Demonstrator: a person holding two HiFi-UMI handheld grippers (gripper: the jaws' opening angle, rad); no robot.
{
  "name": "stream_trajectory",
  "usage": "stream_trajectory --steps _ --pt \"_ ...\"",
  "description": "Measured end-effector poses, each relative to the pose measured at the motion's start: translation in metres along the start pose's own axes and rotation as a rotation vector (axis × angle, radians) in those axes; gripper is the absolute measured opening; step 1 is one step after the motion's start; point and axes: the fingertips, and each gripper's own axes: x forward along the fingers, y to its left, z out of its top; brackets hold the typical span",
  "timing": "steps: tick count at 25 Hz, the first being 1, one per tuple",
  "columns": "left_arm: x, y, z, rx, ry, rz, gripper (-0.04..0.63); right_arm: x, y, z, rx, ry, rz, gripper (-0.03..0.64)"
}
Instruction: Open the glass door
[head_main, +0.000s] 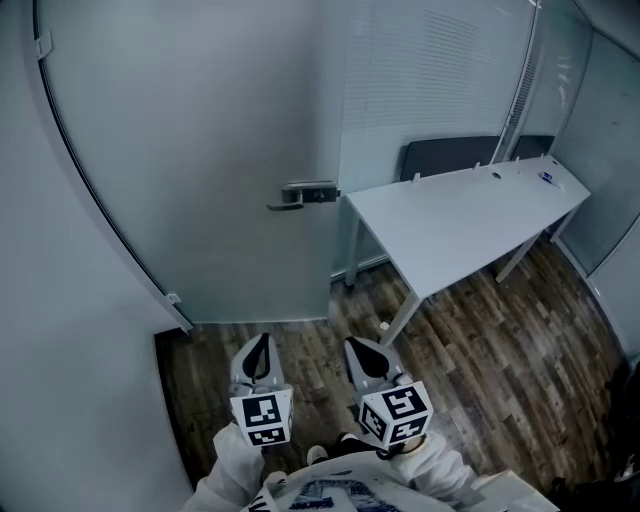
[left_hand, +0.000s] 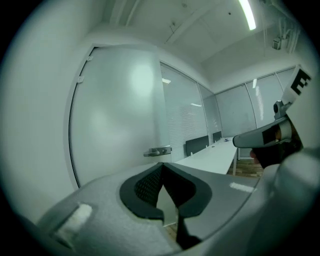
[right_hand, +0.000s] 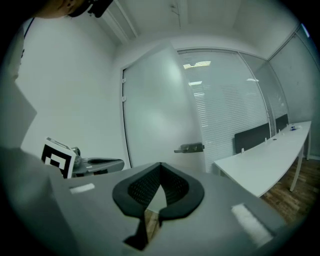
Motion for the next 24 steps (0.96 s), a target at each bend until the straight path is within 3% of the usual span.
stream_trajectory --steps 11,24 --pt "-0.027 -0.043 -0.010 -0.023 0.058 0.001 0.005 -0.030 -0.011 -0.013 0.042 0.030 0.027 0.003" --pt "-0.026 -0.086 -0.012 -0.003 0.059 -0.003 0.005 -0.057 -0.044 -0.019 0.045 0.030 0.031 0.003"
